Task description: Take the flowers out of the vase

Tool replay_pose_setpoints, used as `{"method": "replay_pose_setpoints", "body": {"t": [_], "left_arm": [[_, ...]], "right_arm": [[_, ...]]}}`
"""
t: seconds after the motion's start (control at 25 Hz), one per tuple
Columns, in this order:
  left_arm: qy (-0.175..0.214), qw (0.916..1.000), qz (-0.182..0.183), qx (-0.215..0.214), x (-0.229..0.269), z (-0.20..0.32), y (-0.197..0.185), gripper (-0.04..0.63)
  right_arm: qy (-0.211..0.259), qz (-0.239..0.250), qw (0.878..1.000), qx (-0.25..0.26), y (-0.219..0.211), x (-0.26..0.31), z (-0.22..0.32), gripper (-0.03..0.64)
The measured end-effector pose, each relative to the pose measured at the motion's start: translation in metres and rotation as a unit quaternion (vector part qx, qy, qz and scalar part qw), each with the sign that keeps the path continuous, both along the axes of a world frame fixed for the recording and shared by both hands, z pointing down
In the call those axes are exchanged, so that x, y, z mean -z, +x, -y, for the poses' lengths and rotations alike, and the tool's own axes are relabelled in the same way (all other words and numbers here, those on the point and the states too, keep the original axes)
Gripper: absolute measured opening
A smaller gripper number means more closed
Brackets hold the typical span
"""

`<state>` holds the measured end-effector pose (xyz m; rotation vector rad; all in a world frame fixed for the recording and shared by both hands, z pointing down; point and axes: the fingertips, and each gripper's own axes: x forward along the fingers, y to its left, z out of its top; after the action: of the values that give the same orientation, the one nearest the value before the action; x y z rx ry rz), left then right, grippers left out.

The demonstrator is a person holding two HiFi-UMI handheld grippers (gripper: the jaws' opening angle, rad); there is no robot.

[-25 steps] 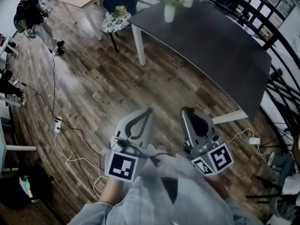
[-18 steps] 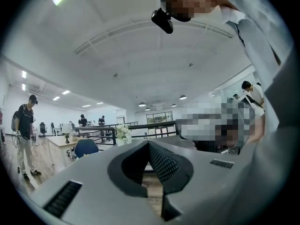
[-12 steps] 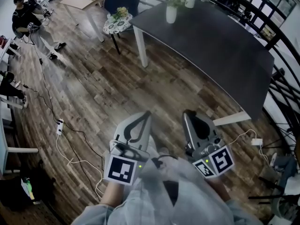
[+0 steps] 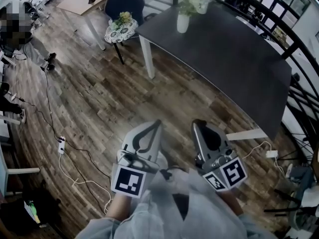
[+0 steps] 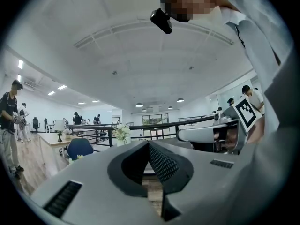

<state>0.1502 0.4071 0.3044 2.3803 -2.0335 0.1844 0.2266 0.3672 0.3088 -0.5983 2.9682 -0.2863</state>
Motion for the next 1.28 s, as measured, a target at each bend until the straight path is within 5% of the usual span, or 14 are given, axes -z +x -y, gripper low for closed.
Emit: {"method": "replay_pose_setpoints", "body": {"t": [0.72,1.28], "left_arm": [[0.036,0.9994,0.003,-0.005,0.015,0.075,-0.137,-0.002],[0.04,0.9992,-0.002,0.0,0.014,0.093,-0.178,-0.002]], "right_arm": [[0.022,-0.002,1.0,-0.002,-0.136,0.01,0.074,-0.002],[0.019,-0.017,1.0,-0.017,-0.165,0.006,0.099,-0.002]]}}
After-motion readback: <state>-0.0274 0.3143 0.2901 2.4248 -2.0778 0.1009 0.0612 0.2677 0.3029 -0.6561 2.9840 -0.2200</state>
